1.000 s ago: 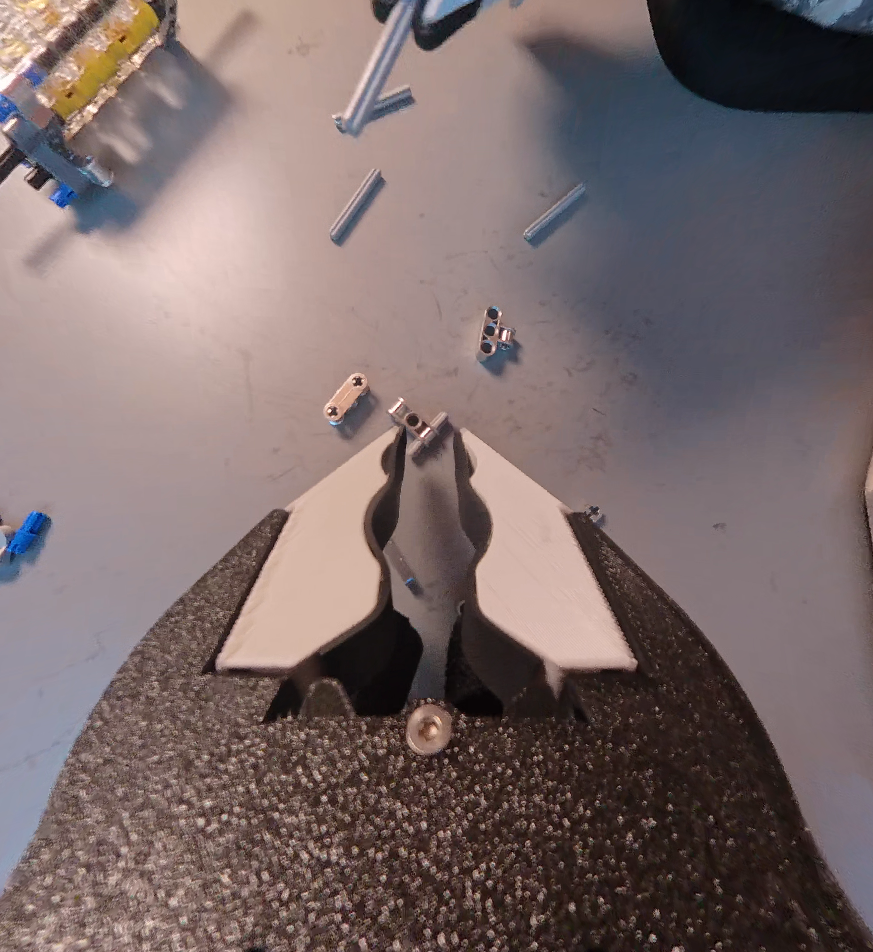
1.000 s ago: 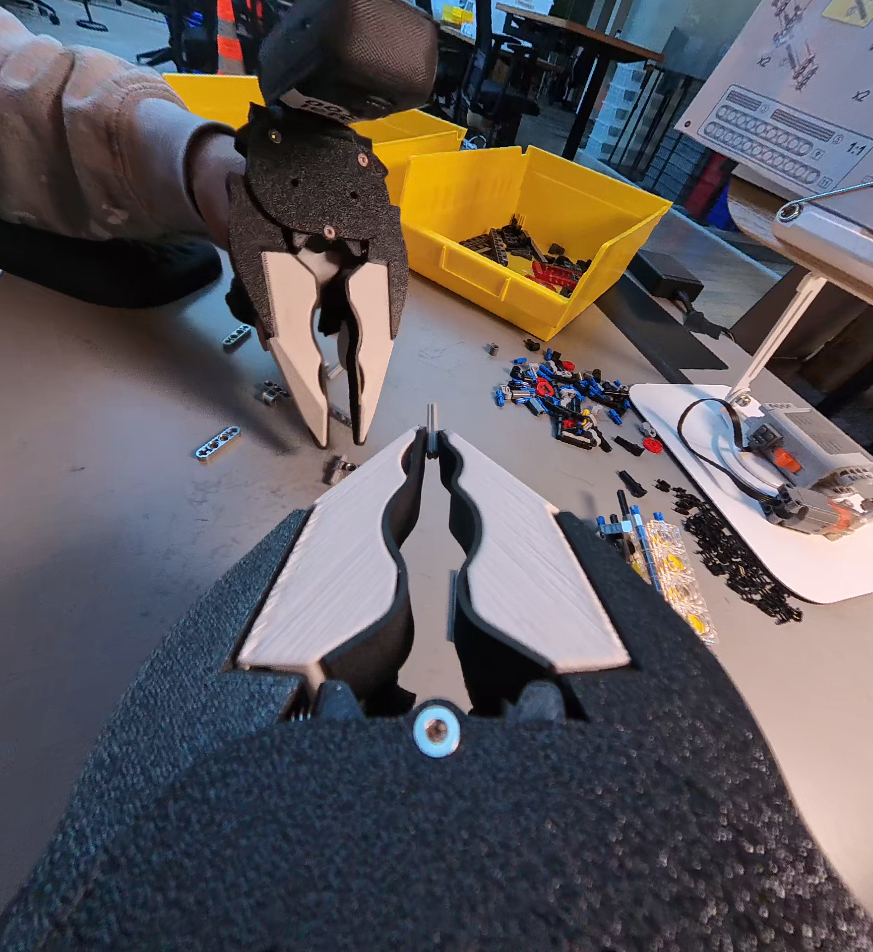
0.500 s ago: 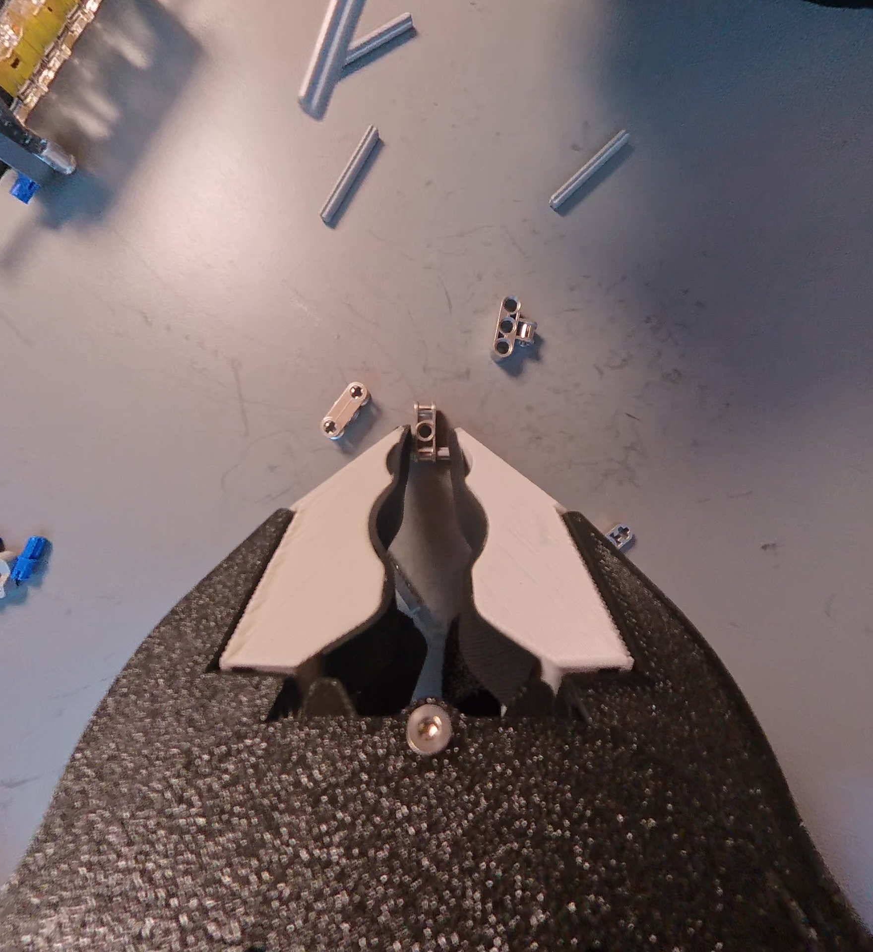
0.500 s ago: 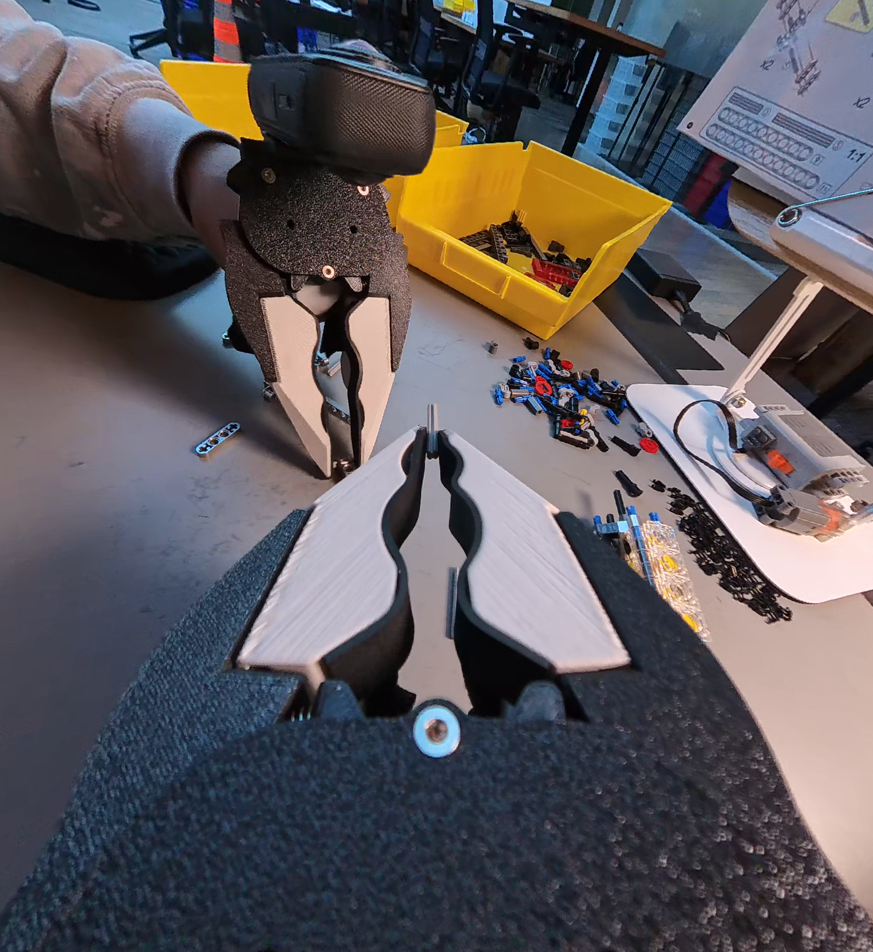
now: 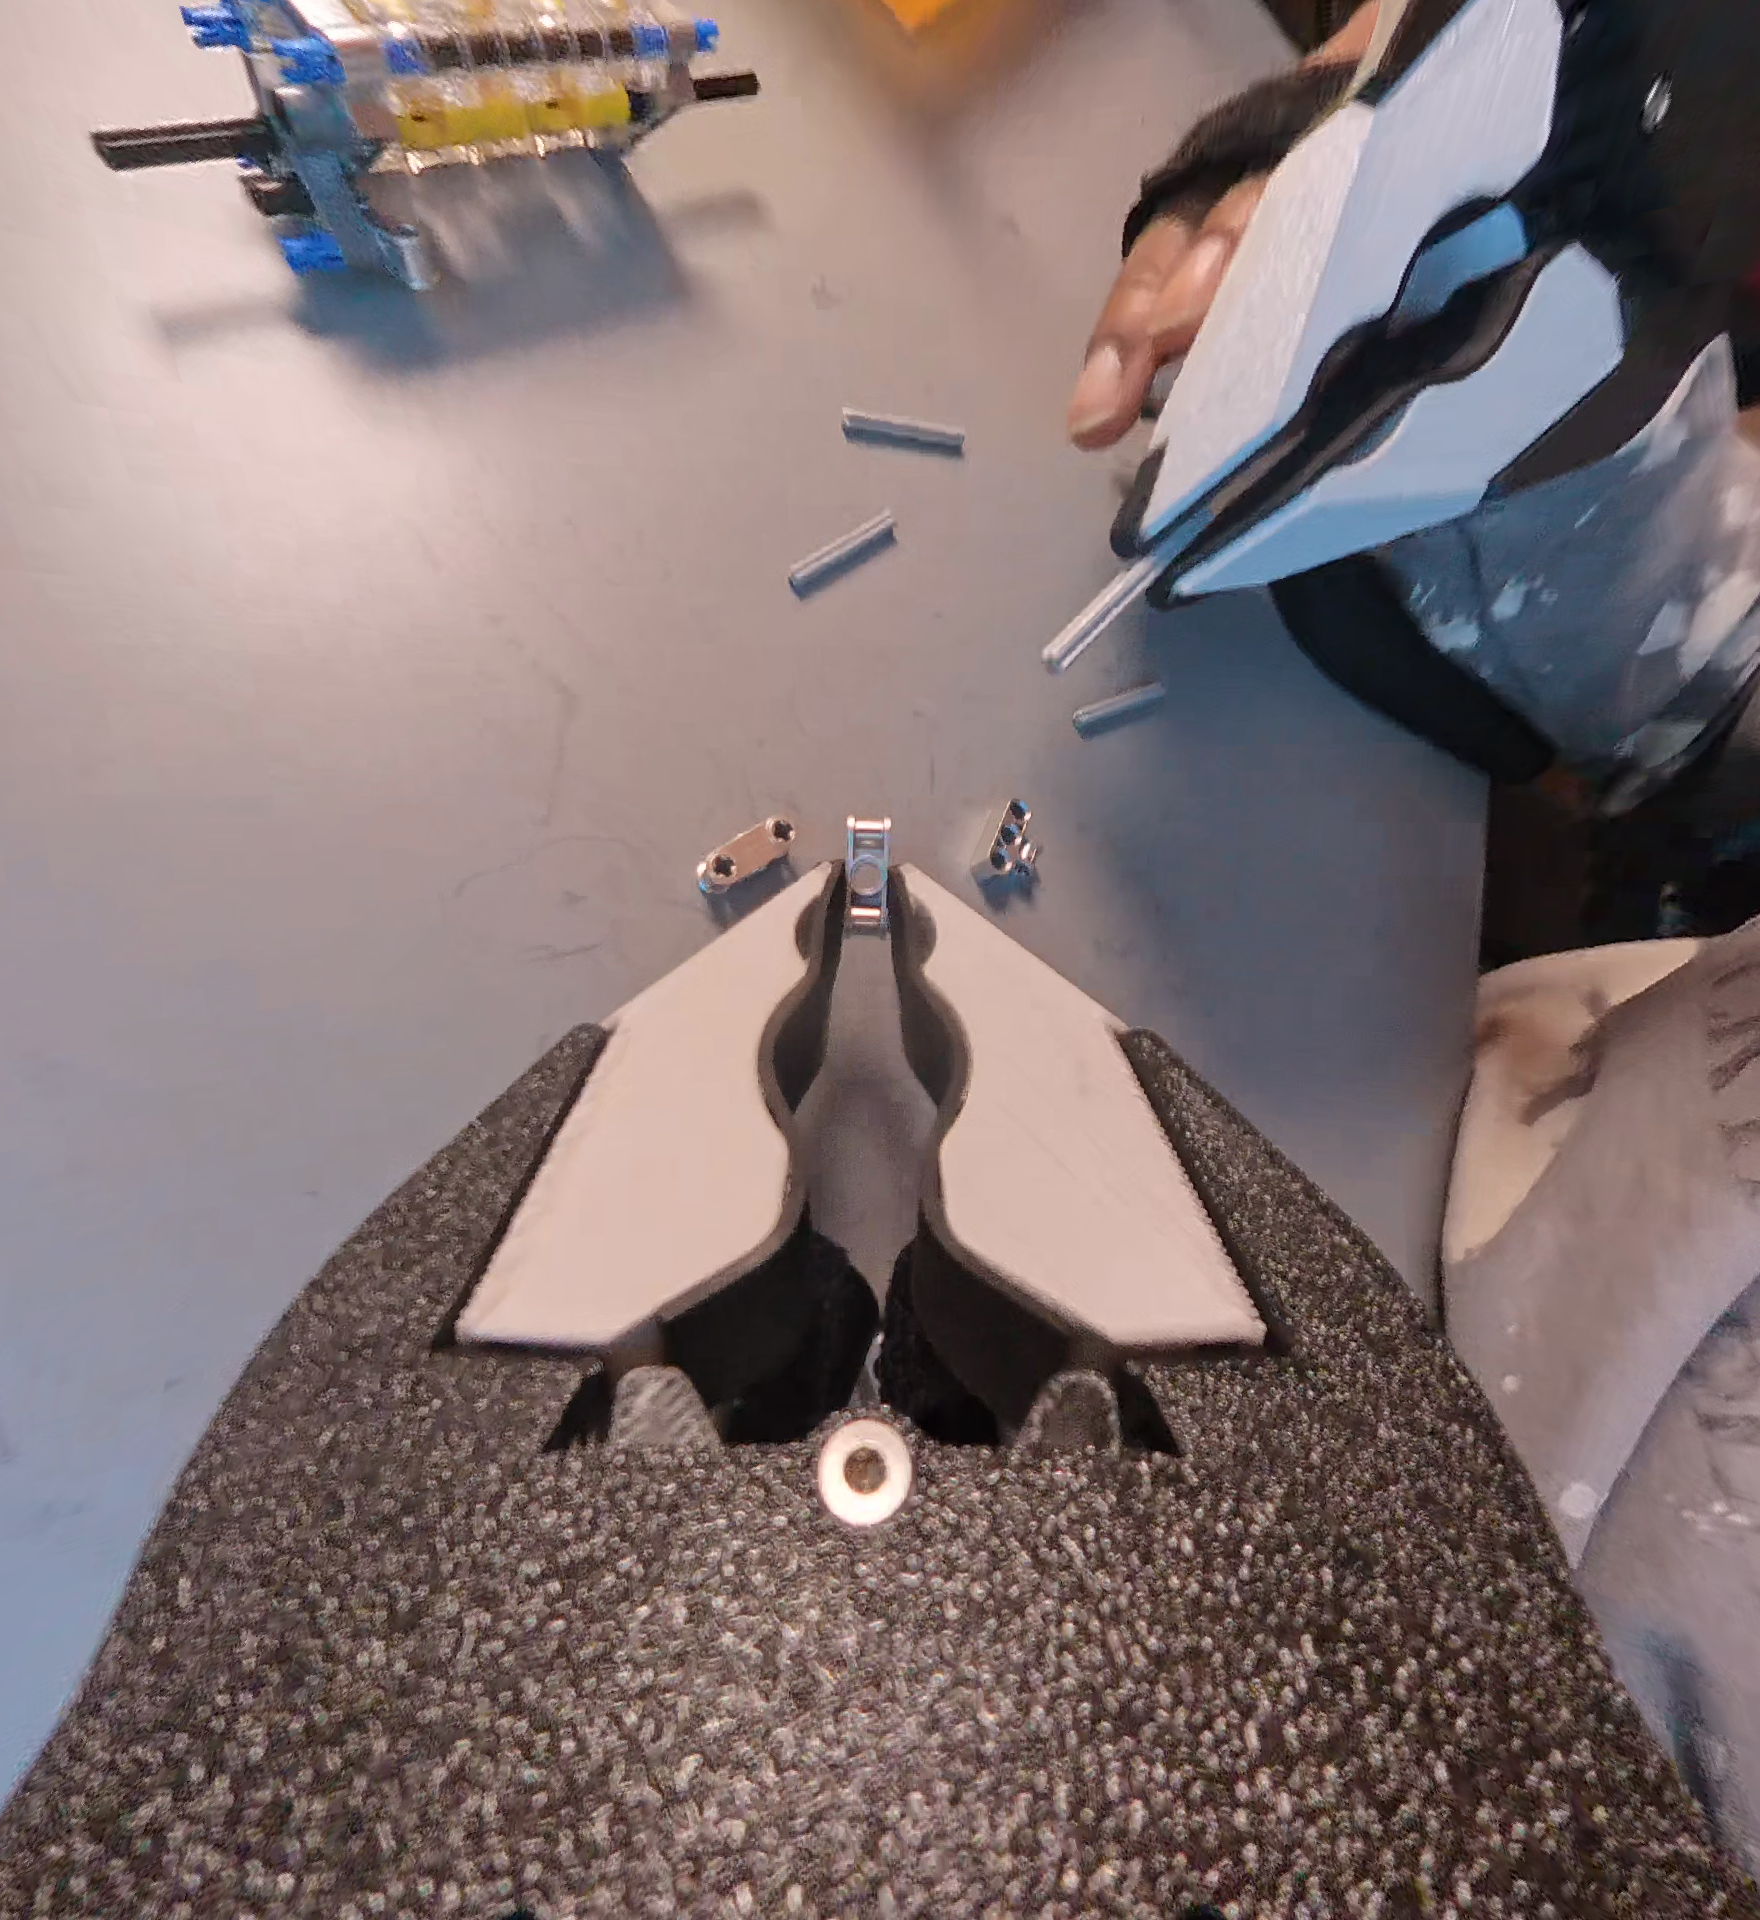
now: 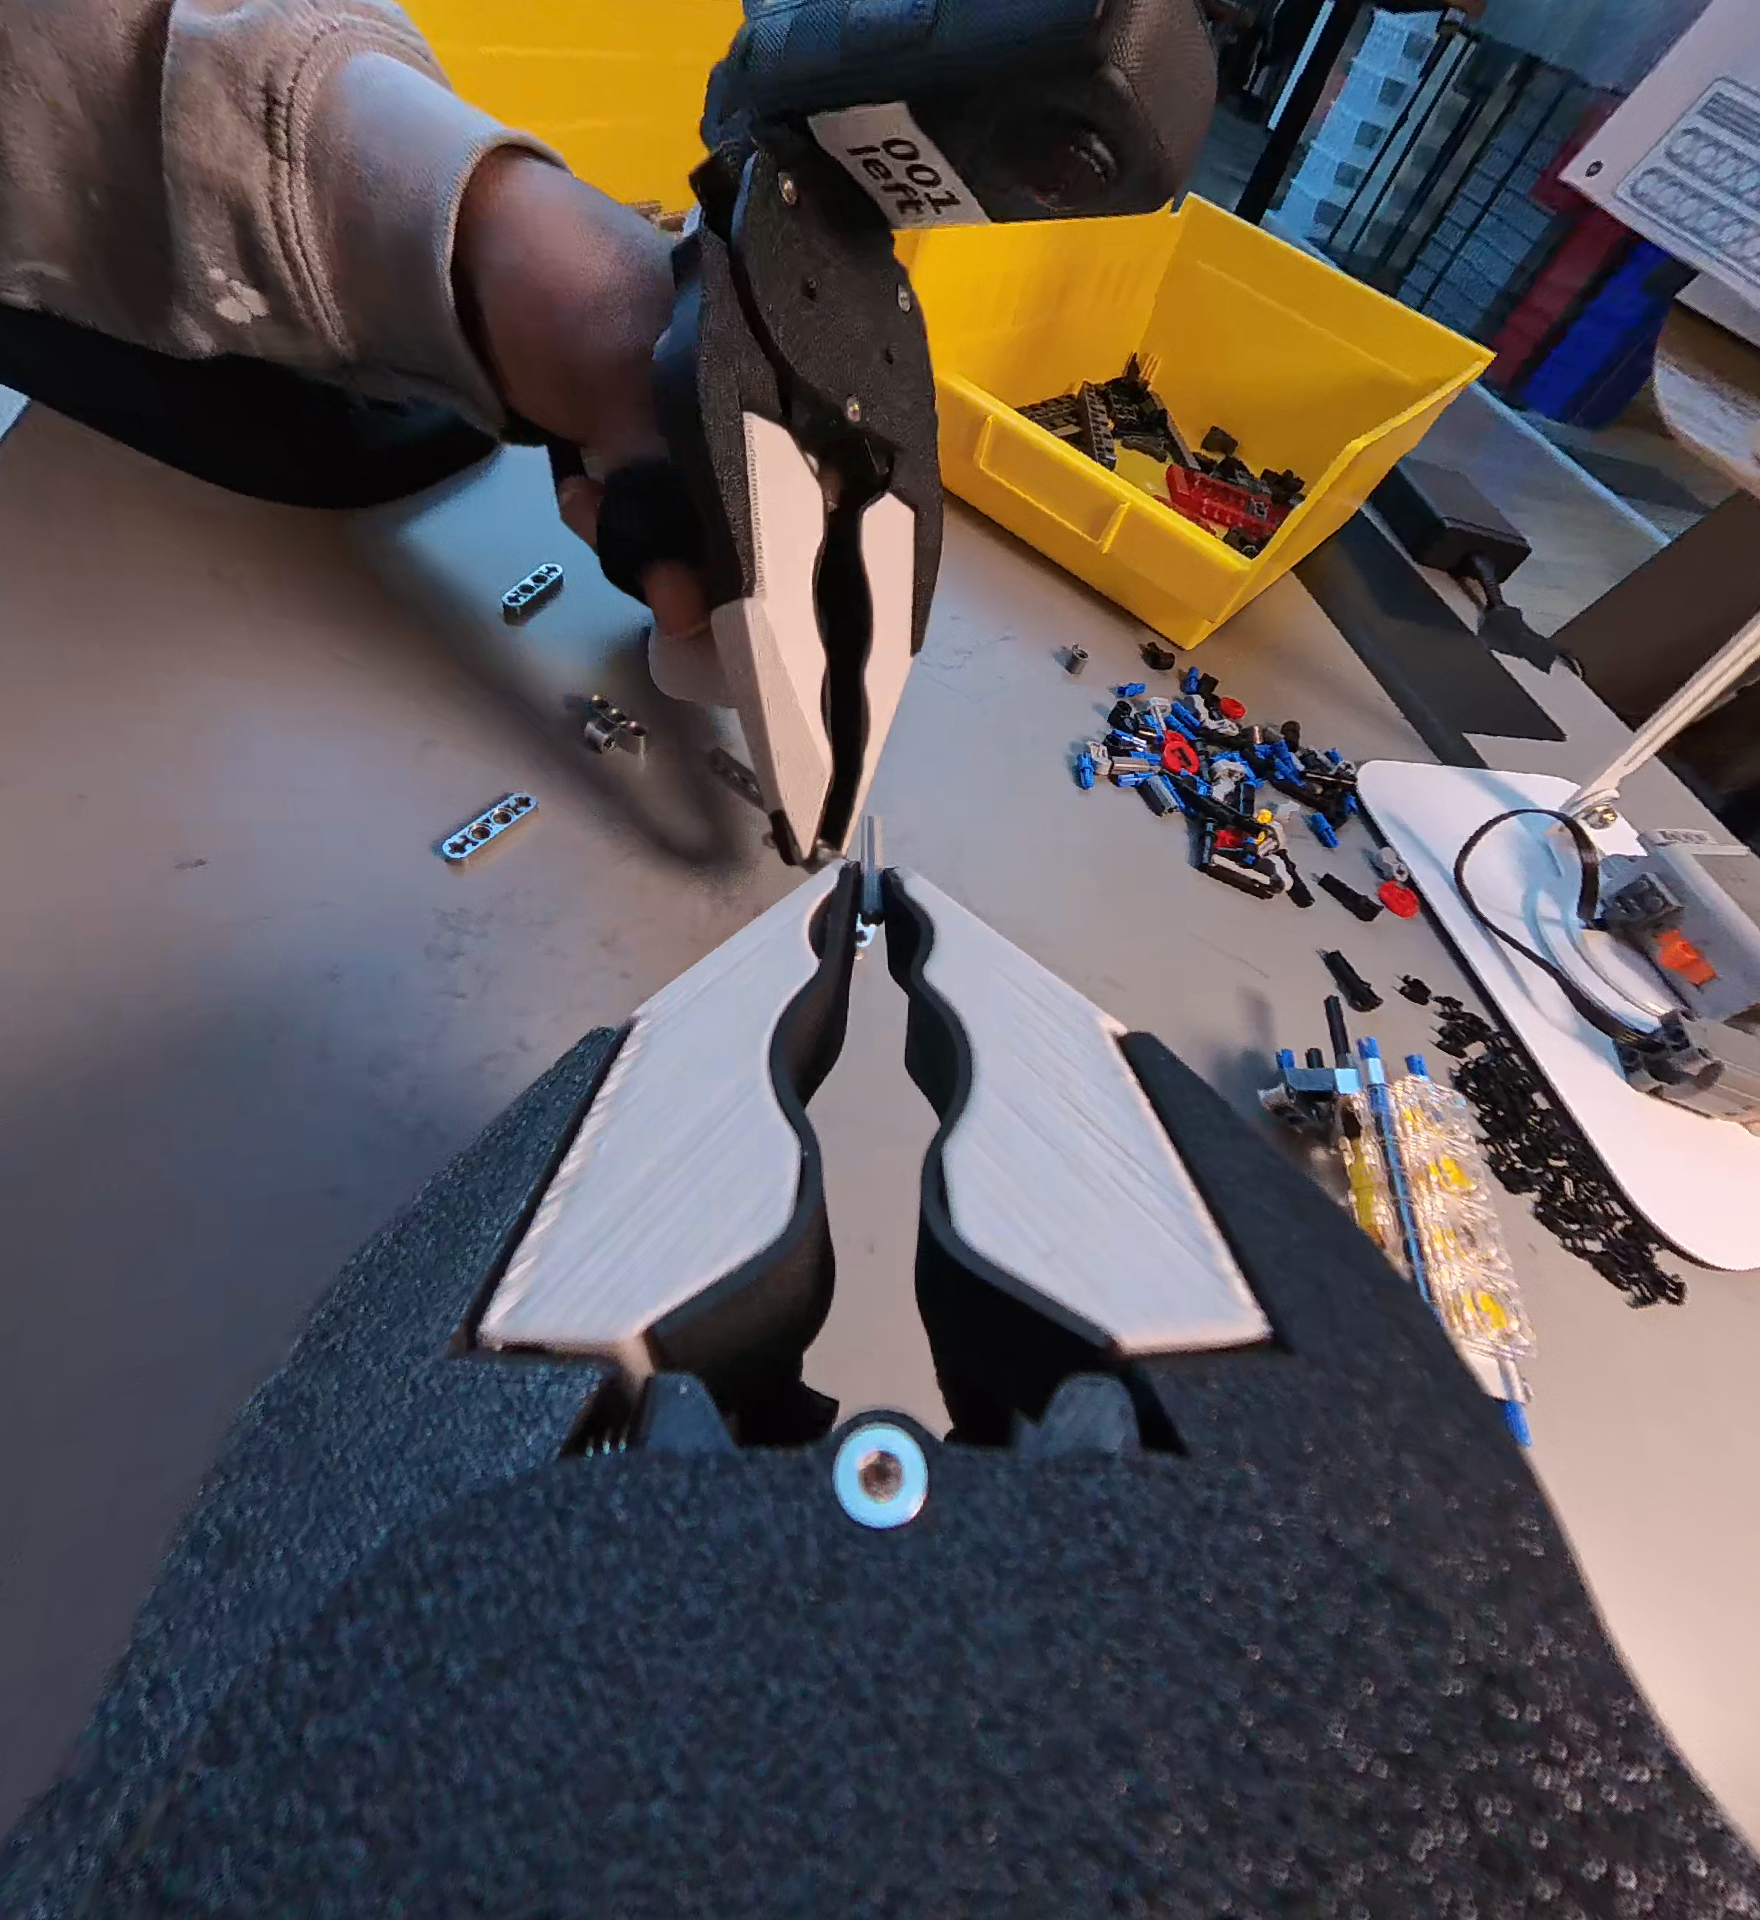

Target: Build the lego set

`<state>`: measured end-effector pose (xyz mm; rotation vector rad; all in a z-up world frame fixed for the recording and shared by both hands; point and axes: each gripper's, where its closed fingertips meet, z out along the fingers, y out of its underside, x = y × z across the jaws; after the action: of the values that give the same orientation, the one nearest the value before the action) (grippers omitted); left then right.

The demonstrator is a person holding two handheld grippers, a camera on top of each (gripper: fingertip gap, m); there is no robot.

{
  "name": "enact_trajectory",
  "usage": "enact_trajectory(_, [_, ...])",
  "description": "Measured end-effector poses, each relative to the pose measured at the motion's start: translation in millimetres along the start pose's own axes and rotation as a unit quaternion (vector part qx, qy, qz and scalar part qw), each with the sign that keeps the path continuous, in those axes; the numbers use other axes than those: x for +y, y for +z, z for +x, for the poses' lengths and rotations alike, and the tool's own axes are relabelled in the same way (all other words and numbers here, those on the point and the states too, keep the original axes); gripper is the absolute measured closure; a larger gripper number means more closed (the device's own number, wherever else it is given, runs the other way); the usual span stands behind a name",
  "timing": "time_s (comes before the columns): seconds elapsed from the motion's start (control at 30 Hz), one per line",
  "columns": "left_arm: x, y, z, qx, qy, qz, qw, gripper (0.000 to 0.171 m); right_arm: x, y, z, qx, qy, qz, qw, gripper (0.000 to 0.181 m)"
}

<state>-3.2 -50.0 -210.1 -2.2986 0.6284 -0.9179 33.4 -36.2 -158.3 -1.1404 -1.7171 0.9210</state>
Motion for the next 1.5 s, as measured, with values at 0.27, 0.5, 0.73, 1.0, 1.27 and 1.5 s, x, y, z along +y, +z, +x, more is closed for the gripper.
enact_trajectory(0.27, [-5.9, -4.9, 6.4, 0.052, -0.095, 0.056, 0.993, 0.165, 4.4, 6.9, -5.2, -0.003, -0.006, -0.012, 1.0, 0.179])
enact_trajectory(0.5, [-26.5, -8.2, 5.5, 0.048, -0.119, 0.139, 0.982, 0.165, 5.1, 13.9, -0.1, 0.032, -0.014, -0.023, 0.999, 0.179])
enact_trajectory(0.73, [-58.9, -26.3, 3.1, -0.064, -0.012, 0.231, 0.971, 0.165, -15.2, 8.4, 25.0, 0.128, 0.001, 0.022, 0.992, 0.179])
enact_trajectory(1.0, [-89.3, -75.5, -7.0, -0.301, 0.102, 0.352, 0.881, 0.166, -60.0, 1.9, 46.2, 0.213, 0.089, 0.127, 0.965, 0.179])
enact_trajectory(1.27, [-92.9, -85.4, -27.7, -0.405, 0.136, 0.303, 0.852, 0.166, -79.9, 24.5, 58.7, 0.21, 0.183, 0.168, 0.946, 0.179])
enact_trajectory(1.5, [-93.2, -71.0, -36.7, -0.409, 0.12, 0.276, 0.861, 0.166, -66.6, 29.2, 62.7, 0.206, 0.223, 0.172, 0.937, 0.179])
